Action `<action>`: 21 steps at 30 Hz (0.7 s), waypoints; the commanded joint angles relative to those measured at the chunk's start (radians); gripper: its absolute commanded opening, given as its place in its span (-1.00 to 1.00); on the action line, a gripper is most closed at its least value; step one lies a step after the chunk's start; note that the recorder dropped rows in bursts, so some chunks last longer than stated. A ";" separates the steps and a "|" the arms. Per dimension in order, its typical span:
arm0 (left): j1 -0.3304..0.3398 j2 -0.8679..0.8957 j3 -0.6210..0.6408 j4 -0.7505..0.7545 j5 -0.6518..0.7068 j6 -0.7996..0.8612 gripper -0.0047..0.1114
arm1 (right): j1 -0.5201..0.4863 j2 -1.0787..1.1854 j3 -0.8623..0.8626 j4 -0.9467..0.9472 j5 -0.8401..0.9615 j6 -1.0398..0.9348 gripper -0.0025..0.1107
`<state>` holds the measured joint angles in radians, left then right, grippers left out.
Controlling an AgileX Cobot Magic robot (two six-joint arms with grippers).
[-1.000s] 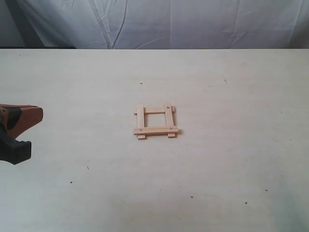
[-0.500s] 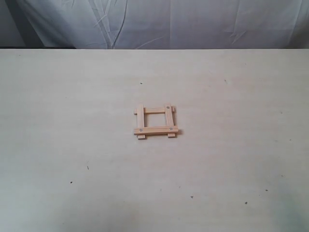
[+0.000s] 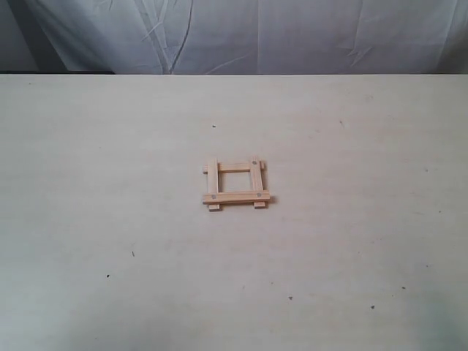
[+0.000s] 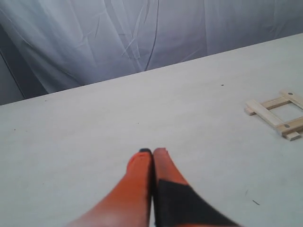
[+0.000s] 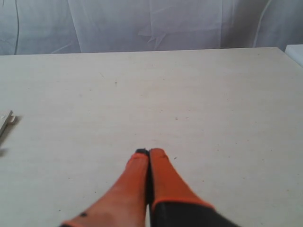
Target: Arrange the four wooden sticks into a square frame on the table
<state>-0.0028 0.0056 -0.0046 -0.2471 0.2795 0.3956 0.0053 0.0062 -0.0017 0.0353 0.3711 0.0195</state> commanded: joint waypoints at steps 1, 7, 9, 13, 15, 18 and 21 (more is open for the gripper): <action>0.001 -0.006 0.005 0.012 -0.010 0.000 -0.92 | -0.005 -0.006 0.002 -0.008 -0.016 -0.001 -0.96; 0.001 -0.006 0.005 0.146 -0.012 -0.269 -0.92 | -0.005 -0.006 0.002 -0.008 -0.016 -0.001 -0.96; 0.001 -0.006 0.005 0.199 -0.012 -0.372 -0.92 | -0.005 -0.006 0.002 -0.008 -0.016 -0.001 -0.96; 0.001 -0.006 0.005 0.230 -0.012 -0.446 -0.92 | -0.005 -0.006 0.002 -0.008 -0.016 -0.001 -0.96; 0.001 -0.006 0.005 0.230 -0.014 -0.446 -0.92 | -0.005 -0.006 0.002 -0.008 -0.016 -0.001 -0.96; 0.001 -0.006 0.005 0.239 -0.014 -0.446 -0.92 | -0.005 -0.006 0.002 -0.008 -0.016 -0.001 -0.96; 0.001 -0.006 0.005 0.241 -0.014 -0.444 -0.92 | -0.005 -0.006 0.002 -0.002 -0.016 -0.001 -0.96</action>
<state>-0.0028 0.0040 -0.0046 -0.0153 0.2777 -0.0409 0.0053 0.0062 -0.0017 0.0353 0.3711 0.0195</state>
